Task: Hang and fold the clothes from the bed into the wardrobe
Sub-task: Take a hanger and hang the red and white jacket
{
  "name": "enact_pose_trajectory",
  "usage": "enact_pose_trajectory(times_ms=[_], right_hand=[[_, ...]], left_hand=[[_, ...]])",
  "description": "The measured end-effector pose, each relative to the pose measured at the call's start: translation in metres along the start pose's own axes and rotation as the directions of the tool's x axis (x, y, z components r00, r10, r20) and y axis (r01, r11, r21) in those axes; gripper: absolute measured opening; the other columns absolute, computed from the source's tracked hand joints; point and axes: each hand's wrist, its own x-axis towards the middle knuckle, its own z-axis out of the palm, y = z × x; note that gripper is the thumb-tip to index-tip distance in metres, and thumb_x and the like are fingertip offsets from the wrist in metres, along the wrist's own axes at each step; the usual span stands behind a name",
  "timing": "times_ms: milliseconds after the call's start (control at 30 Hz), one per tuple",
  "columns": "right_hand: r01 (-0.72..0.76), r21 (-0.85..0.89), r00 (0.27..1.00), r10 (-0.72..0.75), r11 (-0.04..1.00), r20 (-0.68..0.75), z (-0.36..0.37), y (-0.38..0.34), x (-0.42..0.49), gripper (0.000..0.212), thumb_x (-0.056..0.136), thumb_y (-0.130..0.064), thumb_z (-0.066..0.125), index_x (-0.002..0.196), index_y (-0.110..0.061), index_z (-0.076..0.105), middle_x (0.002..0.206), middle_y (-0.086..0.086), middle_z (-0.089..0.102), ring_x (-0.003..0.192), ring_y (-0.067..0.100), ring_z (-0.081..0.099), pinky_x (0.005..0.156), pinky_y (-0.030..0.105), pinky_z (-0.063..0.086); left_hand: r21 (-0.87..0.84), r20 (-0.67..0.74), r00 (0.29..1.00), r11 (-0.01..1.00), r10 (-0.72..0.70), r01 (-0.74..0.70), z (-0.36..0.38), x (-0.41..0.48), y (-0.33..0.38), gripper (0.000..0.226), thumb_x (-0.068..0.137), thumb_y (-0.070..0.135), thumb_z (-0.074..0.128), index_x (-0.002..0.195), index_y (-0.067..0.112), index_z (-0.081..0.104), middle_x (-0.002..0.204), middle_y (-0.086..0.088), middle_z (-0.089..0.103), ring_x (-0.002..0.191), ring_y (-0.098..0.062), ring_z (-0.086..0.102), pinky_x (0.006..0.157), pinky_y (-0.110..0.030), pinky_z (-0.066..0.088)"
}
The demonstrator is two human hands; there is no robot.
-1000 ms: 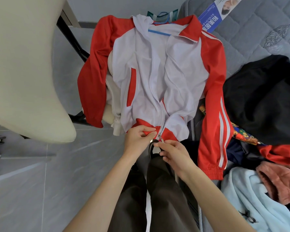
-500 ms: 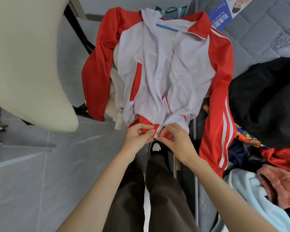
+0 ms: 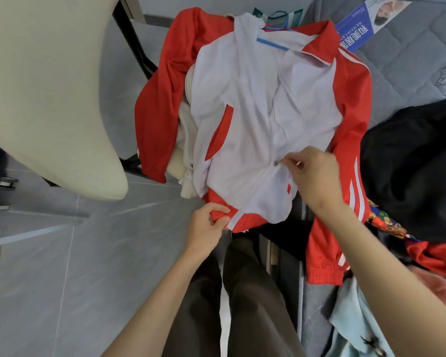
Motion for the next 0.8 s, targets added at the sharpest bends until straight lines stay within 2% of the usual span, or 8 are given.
enact_pose_trajectory(times_ms=[67, 167, 267, 367, 533, 633, 733, 800], right_hand=[[0.024, 0.051, 1.000, -0.023, 0.998, -0.019, -0.009, 0.002, 0.019, 0.011, 0.084, -0.009, 0.068, 0.081, -0.013, 0.078, 0.069, 0.009, 0.063, 0.061, 0.022, 0.056, 0.056, 0.027, 0.033], [0.086, 0.171, 0.982, -0.112, 0.982, 0.150, -0.008, -0.008, 0.028, 0.008, 0.084, -0.012, 0.071, 0.084, -0.012, 0.079, 0.077, 0.002, 0.071, 0.068, 0.013, 0.061, 0.067, 0.023, 0.044], [0.070, 0.251, 0.968, -0.127, 0.965, 0.218, -0.007, -0.015, 0.030, 0.007, 0.084, -0.013, 0.072, 0.083, -0.013, 0.079, 0.073, -0.018, 0.066, 0.069, -0.007, 0.059, 0.068, 0.007, 0.040], [0.054, 0.271, 0.948, -0.135, 0.961, 0.289, -0.014, -0.018, 0.038, 0.008, 0.085, -0.014, 0.071, 0.086, -0.014, 0.079, 0.080, -0.015, 0.069, 0.072, -0.008, 0.059, 0.072, 0.006, 0.042], [0.183, 0.076, 0.936, -0.197, 0.980, 0.291, -0.024, -0.021, 0.048, 0.014, 0.088, -0.015, 0.066, 0.080, -0.017, 0.077, 0.076, -0.006, 0.066, 0.068, 0.008, 0.057, 0.062, 0.020, 0.042], [0.273, -0.143, 0.934, -0.226, 0.951, 0.278, -0.027, -0.017, 0.059, 0.018, 0.092, -0.016, 0.059, 0.085, -0.014, 0.075, 0.083, 0.006, 0.063, 0.074, 0.027, 0.058, 0.068, 0.037, 0.043], [0.205, -0.115, 0.976, -0.196, 0.972, 0.091, -0.039, -0.011, 0.089, 0.016, 0.092, -0.020, 0.060, 0.090, -0.015, 0.076, 0.085, 0.010, 0.061, 0.075, 0.031, 0.057, 0.062, 0.036, 0.037], [0.124, -0.083, 0.992, -0.126, 0.989, -0.022, -0.047, -0.005, 0.112, 0.016, 0.093, -0.022, 0.060, 0.091, -0.019, 0.076, 0.088, 0.009, 0.059, 0.073, 0.027, 0.054, 0.062, 0.034, 0.033]], left_hand=[[0.050, -0.044, 0.999, 0.998, -0.023, 0.025, -0.008, -0.003, -0.009, 0.023, 0.085, 0.007, 0.067, 0.082, 0.030, 0.063, 0.090, 0.007, 0.068, 0.089, -0.016, 0.065, 0.078, -0.029, 0.054], [0.431, -0.098, 0.995, 0.902, 0.010, 0.033, -0.011, -0.004, -0.005, 0.016, 0.086, 0.032, 0.067, 0.092, 0.021, 0.058, 0.101, 0.002, 0.055, 0.100, -0.018, 0.054, 0.077, -0.025, 0.045], [0.715, -0.288, 0.916, 0.699, 0.281, 0.010, 0.004, 0.005, 0.034, 0.047, 0.074, 0.056, 0.068, 0.087, 0.014, 0.053, 0.105, -0.008, 0.043, 0.094, -0.022, 0.039, 0.076, -0.030, 0.042], [0.760, -0.214, 0.841, 0.625, 0.496, -0.176, 0.027, 0.028, 0.085, 0.050, 0.077, 0.060, 0.062, 0.090, 0.013, 0.053, 0.094, -0.005, 0.049, 0.085, -0.020, 0.045, 0.073, -0.030, 0.040], [0.671, 0.034, 0.930, 0.681, 0.367, -0.293, 0.039, 0.060, 0.106, 0.033, 0.100, 0.041, 0.040, 0.098, 0.017, 0.063, 0.082, 0.000, 0.065, 0.072, -0.015, 0.057, 0.059, -0.026, 0.037], [0.658, 0.053, 0.944, 0.700, 0.324, -0.277, 0.033, 0.056, 0.088, 0.033, 0.100, 0.038, 0.043, 0.072, 0.022, 0.050, 0.062, 0.006, 0.047, 0.064, -0.016, 0.049, 0.056, -0.026, 0.032], [0.672, 0.037, 0.971, 0.714, 0.235, -0.198, 0.020, 0.054, 0.068, 0.042, 0.098, 0.038, 0.046, 0.061, 0.025, 0.030, 0.057, 0.008, 0.035, 0.063, -0.018, 0.046, 0.050, -0.028, 0.025], [0.732, 0.025, 0.990, 0.671, 0.141, -0.115, 0.009, 0.056, 0.063, 0.036, 0.099, 0.041, 0.042, 0.068, 0.022, 0.041, 0.065, 0.007, 0.043, 0.073, -0.021, 0.055, 0.052, -0.027, 0.028]])
